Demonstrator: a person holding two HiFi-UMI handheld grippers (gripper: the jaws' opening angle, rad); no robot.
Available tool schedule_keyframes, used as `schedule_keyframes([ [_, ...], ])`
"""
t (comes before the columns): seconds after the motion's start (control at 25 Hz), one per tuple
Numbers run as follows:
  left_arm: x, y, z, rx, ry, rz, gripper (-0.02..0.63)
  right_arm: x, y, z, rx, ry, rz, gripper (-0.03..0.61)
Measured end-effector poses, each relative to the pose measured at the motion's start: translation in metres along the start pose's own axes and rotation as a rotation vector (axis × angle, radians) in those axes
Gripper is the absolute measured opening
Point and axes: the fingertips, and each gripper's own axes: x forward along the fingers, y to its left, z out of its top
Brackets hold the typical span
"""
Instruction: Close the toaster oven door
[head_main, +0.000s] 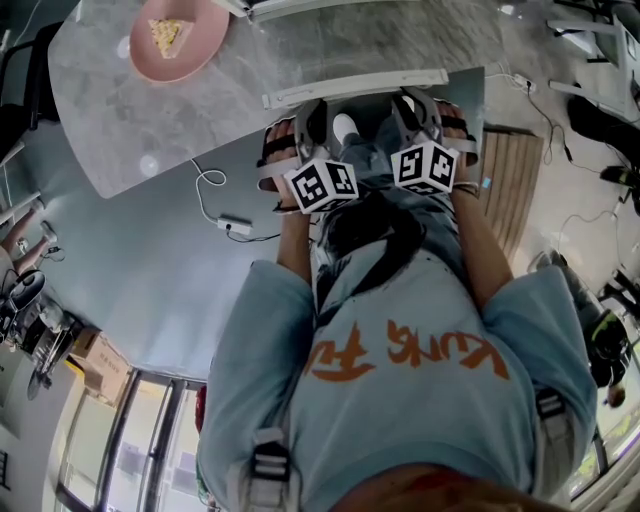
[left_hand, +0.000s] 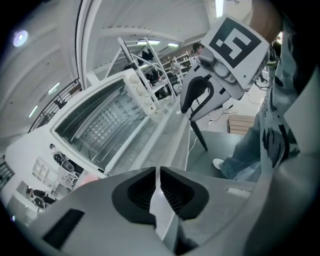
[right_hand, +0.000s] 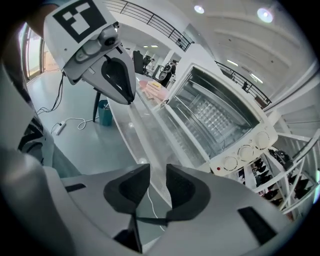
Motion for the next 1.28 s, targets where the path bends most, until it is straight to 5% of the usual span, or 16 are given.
schedule_keyframes([
  [0.24, -0.005, 0.012, 0.009, 0.063, -0.021, 0.036, 0.096, -0.01, -0.022, 0.015, -0.037, -0.042, -0.059, 0.115],
  [1.28, -0.033, 0.119, 0.079, 0.123, -0.162, 0.229, 0.126, -0.04, -0.129, 0.086, -0.158, -0.186, -0.335, 0.14],
])
